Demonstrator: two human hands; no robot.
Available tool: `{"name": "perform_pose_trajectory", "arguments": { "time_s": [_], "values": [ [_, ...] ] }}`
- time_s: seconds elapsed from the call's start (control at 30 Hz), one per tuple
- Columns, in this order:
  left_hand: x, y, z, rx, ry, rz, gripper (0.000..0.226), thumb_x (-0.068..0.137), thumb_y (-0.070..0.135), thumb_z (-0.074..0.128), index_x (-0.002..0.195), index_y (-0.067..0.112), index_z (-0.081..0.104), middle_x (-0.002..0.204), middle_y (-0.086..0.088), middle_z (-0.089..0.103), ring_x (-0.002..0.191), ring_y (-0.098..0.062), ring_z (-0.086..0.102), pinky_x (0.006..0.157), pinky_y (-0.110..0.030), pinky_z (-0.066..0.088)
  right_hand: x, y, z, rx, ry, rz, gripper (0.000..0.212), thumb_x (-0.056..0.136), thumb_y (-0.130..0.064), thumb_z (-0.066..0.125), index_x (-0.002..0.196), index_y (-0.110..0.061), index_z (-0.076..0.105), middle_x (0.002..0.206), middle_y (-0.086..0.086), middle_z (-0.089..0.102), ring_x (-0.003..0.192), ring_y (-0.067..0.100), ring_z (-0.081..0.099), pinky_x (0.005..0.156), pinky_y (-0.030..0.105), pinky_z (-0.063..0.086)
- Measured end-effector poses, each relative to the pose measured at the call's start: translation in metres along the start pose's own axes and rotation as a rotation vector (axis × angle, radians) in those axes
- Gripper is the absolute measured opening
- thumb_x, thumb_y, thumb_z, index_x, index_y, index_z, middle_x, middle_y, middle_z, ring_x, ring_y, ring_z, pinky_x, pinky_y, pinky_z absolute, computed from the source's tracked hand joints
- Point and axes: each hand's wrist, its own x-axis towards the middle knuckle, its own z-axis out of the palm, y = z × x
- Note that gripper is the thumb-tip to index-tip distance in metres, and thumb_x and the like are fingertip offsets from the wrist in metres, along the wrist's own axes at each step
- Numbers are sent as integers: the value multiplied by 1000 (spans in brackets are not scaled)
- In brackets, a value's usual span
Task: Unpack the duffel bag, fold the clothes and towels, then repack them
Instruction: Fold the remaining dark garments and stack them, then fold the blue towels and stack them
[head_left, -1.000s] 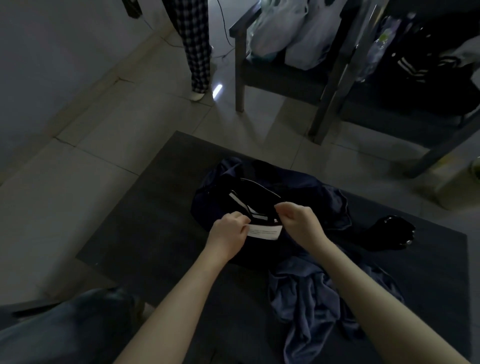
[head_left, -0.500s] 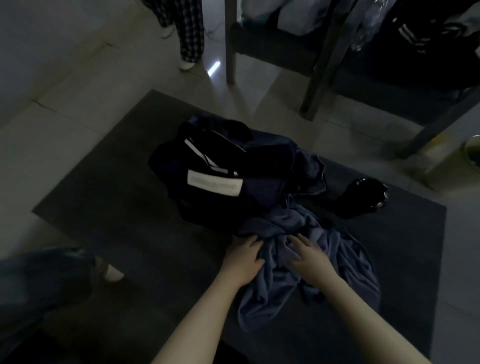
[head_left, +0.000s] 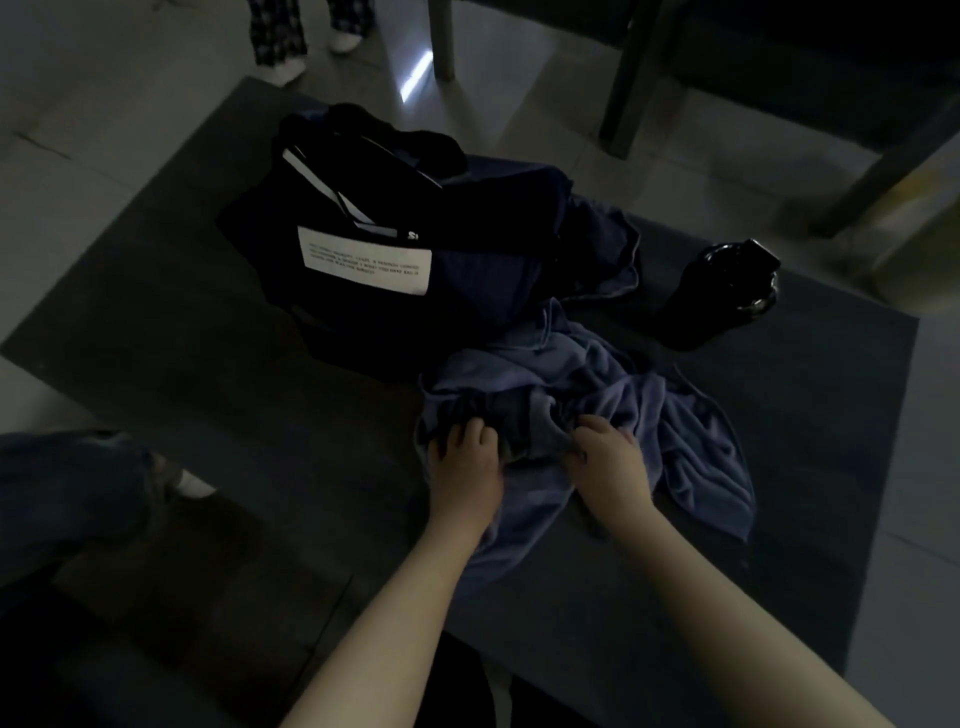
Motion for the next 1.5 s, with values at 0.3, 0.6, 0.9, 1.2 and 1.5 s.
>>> {"name": "perform_pose_trajectory", "arguments": {
  "time_s": [0.3,0.6,0.9,1.2,1.5],
  "values": [
    [-13,-6,-27,-44,25,112,15,93,25,48,91,13,56,101,-5,60,103,-24,53,88,-35,39,-60,1,-45,610,82,158,33,85,-7,65,56,-7,49,50,0,44,48,10,41,50,25,32],
    [-17,-25,-47,-145,293,-202,31,94,15,44,124,11,53,125,-11,55,110,-29,54,83,-41,47,-34,19,-24,82,-192,236,71,88,-49,57,148,-33,23,157,3,15,138,32,26,104,51,36],
    [-11,13,1,275,-235,192,53,96,49,37,141,21,38,153,-1,28,142,-24,18,116,-45,7,-22,42,0,-51,-5,173,9,90,0,49,91,-1,57,99,18,57,93,37,54,61,34,33],
    [-11,24,3,270,-188,-10,54,98,50,27,138,19,43,150,-2,35,141,-24,23,116,-50,6,-95,82,-24,301,-48,475,23,90,-5,51,69,-8,42,68,8,51,60,22,46,53,32,33],
    [-16,59,21,172,82,477,71,81,48,63,140,18,40,134,-4,49,122,-26,48,97,-43,39,-79,64,-48,422,9,580,25,94,-36,51,100,-12,52,77,1,60,69,22,57,57,32,38]
  ]
}}
